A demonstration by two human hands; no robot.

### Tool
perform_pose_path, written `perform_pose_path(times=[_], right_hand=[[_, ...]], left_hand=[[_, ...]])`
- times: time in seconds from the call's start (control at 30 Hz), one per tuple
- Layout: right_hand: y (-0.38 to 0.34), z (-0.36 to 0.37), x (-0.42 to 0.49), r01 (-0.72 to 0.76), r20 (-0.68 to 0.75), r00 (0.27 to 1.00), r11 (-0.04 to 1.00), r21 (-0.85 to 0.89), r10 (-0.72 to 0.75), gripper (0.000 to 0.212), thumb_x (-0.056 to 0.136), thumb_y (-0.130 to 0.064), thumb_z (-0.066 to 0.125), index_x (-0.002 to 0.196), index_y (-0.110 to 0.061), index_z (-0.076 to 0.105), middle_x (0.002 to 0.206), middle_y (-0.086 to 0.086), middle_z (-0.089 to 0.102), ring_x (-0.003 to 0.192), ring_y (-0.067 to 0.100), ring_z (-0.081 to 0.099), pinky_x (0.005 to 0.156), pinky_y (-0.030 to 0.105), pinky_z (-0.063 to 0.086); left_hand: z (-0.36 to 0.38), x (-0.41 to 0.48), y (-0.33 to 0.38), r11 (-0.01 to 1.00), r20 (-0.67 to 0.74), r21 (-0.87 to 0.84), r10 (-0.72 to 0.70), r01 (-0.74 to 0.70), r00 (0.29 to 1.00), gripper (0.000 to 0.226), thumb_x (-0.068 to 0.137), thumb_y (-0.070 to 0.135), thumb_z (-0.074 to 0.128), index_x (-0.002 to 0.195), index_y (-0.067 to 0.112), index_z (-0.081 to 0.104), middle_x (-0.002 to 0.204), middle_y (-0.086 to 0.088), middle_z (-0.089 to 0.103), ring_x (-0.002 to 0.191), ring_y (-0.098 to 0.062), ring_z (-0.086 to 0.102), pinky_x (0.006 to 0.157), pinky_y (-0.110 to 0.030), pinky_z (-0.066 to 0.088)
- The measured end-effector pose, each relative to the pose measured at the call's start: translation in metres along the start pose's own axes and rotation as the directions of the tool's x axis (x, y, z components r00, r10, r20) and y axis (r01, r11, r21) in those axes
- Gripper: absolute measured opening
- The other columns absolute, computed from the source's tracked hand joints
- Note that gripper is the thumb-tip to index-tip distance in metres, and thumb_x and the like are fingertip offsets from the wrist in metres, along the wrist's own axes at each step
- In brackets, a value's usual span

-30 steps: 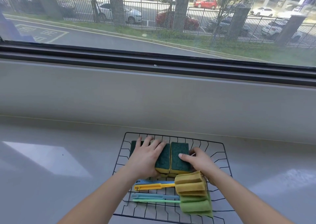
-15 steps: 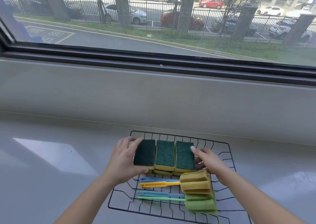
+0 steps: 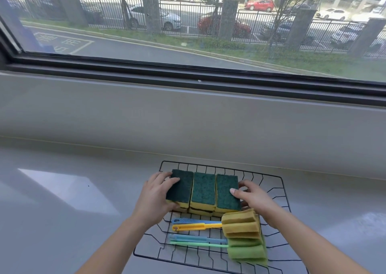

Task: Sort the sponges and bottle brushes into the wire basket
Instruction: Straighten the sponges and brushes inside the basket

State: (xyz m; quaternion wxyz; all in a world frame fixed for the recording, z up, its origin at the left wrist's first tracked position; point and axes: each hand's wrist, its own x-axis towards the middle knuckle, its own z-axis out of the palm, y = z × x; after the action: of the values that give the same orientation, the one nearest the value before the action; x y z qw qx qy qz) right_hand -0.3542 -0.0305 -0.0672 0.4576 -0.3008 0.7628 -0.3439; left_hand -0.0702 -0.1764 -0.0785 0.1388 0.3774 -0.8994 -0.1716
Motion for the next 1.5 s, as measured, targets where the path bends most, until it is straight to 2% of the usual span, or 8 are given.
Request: perform_pose_path(times=[0.4, 0.53, 0.67, 0.87, 1.13, 1.33, 1.43, 1.5], right_hand=[[-0.002, 0.007, 0.003, -0.048, 0.016, 0.999, 0.991, 0.122, 0.047, 0.034, 0.089, -0.032, 0.076, 0.112, -0.016, 0.058, 0.098, 0.012, 0.075, 0.077, 0.024, 0.078, 0.066, 0.035, 0.063], [-0.001, 0.006, 0.004, -0.066, 0.008, 0.998, 0.993, 0.099, 0.066, 0.038, 0.088, -0.039, 0.075, 0.114, -0.018, 0.057, 0.108, 0.011, 0.071, 0.090, 0.027, 0.075, 0.077, 0.043, 0.064], [-0.001, 0.005, 0.005, -0.093, 0.008, 0.996, 0.993, 0.074, 0.092, 0.042, 0.087, -0.043, 0.075, 0.113, -0.015, 0.058, 0.110, 0.011, 0.070, 0.094, 0.028, 0.074, 0.082, 0.046, 0.063], [0.003, 0.006, 0.010, -0.097, -0.002, 0.995, 0.994, 0.055, 0.097, 0.044, 0.085, -0.048, 0.075, 0.110, -0.016, 0.059, 0.109, 0.010, 0.071, 0.094, 0.028, 0.074, 0.083, 0.048, 0.063], [0.002, -0.005, 0.002, -0.078, -0.026, 0.997, 0.996, 0.041, 0.079, 0.050, 0.090, -0.061, 0.060, 0.117, -0.018, 0.059, 0.112, 0.005, 0.069, 0.086, 0.021, 0.077, 0.080, 0.044, 0.063], [0.004, -0.014, -0.032, 0.018, -0.160, 0.987, 0.998, 0.056, -0.009, 0.032, 0.101, -0.045, 0.051, 0.107, -0.016, 0.063, 0.110, 0.008, 0.068, 0.098, 0.022, 0.068, 0.075, 0.034, 0.058], [0.007, -0.019, -0.060, 0.122, -0.264, 0.959, 0.991, 0.050, -0.105, 0.029, 0.099, -0.046, 0.053, 0.100, -0.020, 0.067, 0.103, 0.002, 0.071, 0.098, 0.020, 0.068, 0.083, 0.038, 0.060], [0.011, -0.021, -0.081, 0.194, -0.282, 0.944, 0.979, 0.057, -0.170, 0.030, 0.091, -0.055, 0.058, 0.104, -0.029, 0.068, 0.103, -0.004, 0.072, 0.099, 0.014, 0.068, 0.080, 0.032, 0.057]], left_hand=[[0.004, -0.004, -0.002, 1.000, -0.043, 0.016, 0.005, -0.004, 0.999, 0.077, 0.062, 0.033, 0.086, 0.132, 0.029, 0.053, 0.139, 0.007, 0.052, 0.134, -0.023, 0.036, 0.101, -0.046, 0.043], [0.006, -0.005, -0.003, 0.999, -0.021, 0.051, 0.013, -0.012, 1.000, 0.083, 0.063, 0.040, 0.077, 0.138, 0.031, 0.042, 0.144, 0.004, 0.041, 0.140, -0.026, 0.023, 0.105, -0.046, 0.038], [0.006, -0.004, -0.004, 0.999, 0.005, -0.050, -0.014, 0.014, 1.000, 0.091, 0.062, 0.034, 0.065, 0.146, 0.032, 0.029, 0.150, 0.001, 0.027, 0.140, -0.022, 0.017, 0.111, -0.042, 0.034], [0.004, -0.004, -0.008, 0.971, -0.052, -0.236, -0.047, 0.033, 0.998, 0.080, 0.064, 0.031, 0.061, 0.140, 0.025, 0.039, 0.142, 0.006, 0.033, 0.136, -0.009, 0.020, 0.111, -0.037, 0.032], [-0.005, -0.013, -0.001, 0.991, -0.091, -0.132, -0.033, 0.021, 0.995, 0.073, 0.070, 0.035, 0.061, 0.140, 0.028, 0.041, 0.141, 0.004, 0.039, 0.140, -0.019, 0.025, 0.111, -0.039, 0.029], [-0.010, -0.040, 0.021, 0.995, -0.260, -0.098, 0.002, -0.029, 0.966, 0.032, 0.076, 0.017, 0.065, 0.107, 0.022, 0.067, 0.104, 0.008, 0.060, 0.100, -0.017, 0.055, 0.086, -0.034, 0.045], [-0.005, -0.057, 0.035, 0.983, -0.176, -0.180, 0.013, -0.045, 0.984, 0.020, 0.080, 0.011, 0.072, 0.093, 0.026, 0.069, 0.085, 0.016, 0.060, 0.083, -0.007, 0.055, 0.072, -0.027, 0.047], [0.001, -0.062, 0.046, 0.974, -0.082, -0.225, 0.018, -0.036, 0.996, 0.017, 0.085, 0.018, 0.068, 0.098, 0.028, 0.070, 0.087, 0.018, 0.059, 0.087, -0.005, 0.054, 0.074, -0.024, 0.047]])
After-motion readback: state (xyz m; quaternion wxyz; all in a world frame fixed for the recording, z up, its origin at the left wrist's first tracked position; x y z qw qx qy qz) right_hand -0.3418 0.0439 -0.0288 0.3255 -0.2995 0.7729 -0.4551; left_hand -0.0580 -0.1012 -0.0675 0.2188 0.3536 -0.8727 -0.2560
